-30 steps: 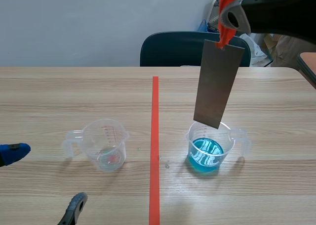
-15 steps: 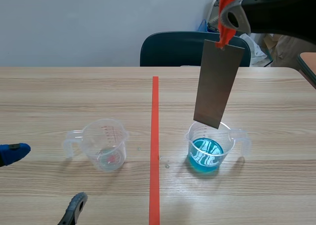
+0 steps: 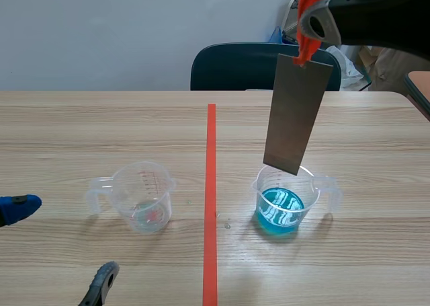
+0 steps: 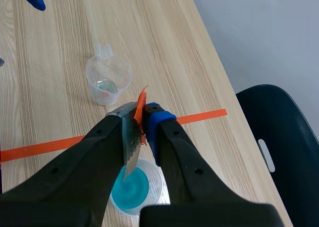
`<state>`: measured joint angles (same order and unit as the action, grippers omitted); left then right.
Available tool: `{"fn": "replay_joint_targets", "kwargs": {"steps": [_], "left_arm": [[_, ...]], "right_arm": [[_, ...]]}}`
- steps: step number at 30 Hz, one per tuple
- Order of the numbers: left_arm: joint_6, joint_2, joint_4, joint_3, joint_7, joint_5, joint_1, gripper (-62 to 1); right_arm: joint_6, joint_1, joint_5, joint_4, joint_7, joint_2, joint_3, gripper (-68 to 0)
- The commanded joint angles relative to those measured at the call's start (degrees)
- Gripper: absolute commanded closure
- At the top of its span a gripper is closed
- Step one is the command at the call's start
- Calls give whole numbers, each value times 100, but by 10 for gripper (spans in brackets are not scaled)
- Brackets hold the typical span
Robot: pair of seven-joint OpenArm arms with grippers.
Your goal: Do the redox reaction experiment
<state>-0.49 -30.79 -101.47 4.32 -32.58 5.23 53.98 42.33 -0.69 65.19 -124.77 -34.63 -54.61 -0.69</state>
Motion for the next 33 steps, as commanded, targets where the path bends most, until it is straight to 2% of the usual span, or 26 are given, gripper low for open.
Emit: {"fn": "replay_joint_targets", "kwargs": {"steps": [1, 20, 25, 33], "left_arm": [[-7, 28, -55, 4, -76, 37, 44, -623], [-7, 28, -55, 4, -94, 28, 44, -623], [-7, 26, -55, 4, -125, -179, 63, -623], [-11, 26, -55, -356, -911, -201, 468, -623]], "right_arm": [[39, 37, 46, -22, 90, 2, -70, -6], [39, 37, 46, -22, 90, 2, -70, -6], [39, 39, 83, -22, 87, 4, -70, -6], [39, 87, 109, -20, 92, 4, -37, -6]]}}
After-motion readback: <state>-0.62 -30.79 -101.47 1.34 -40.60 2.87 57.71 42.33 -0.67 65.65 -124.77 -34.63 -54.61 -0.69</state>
